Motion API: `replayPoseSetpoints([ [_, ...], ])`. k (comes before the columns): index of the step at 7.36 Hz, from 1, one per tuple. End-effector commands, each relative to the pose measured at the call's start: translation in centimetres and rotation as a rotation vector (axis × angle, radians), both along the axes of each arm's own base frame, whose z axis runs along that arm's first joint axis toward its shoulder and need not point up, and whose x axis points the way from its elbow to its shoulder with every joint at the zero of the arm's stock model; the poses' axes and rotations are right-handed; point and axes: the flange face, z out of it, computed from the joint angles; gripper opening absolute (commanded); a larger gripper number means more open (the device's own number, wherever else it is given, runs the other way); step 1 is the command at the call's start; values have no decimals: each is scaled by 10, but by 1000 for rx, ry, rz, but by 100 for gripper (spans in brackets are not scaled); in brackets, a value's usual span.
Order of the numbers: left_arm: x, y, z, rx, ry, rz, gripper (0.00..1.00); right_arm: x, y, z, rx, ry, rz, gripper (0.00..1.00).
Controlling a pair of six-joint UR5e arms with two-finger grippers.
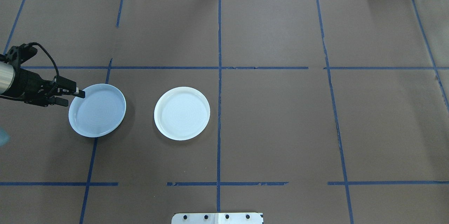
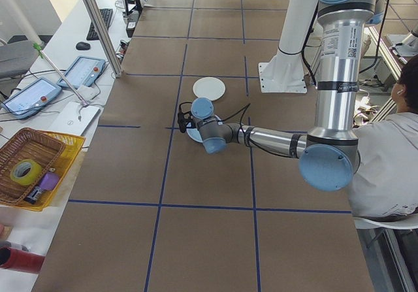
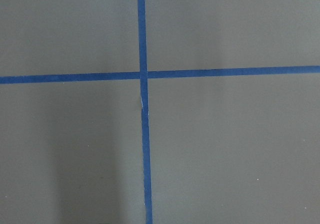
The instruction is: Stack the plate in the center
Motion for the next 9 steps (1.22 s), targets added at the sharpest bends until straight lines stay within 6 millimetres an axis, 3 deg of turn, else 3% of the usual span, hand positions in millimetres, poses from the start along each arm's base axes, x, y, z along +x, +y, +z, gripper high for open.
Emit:
replayPoseSetpoints([
  [1,83,5,-83,-46,47,8,100,0,0,0,1,-1,-1,100],
  [2,139,9,-119,-94,31,-22,100,0,0,0,0,-1,0,100],
  [3,174,25,-125,-96,13,-67,100,0,0,0,0,-1,0,100],
  [5,199,30,-110,-84,-46,-172,100,0,0,0,0,-1,0,100],
  [7,212,36,-99,-89,-68,-165,98,0,0,0,0,1,0,100],
  [8,215,41,-99,-88,-68,-152,68,0,0,0,0,-1,0,100],
  [9,215,42,-100,-89,-65,-138,23,0,0,0,0,1,0,100],
])
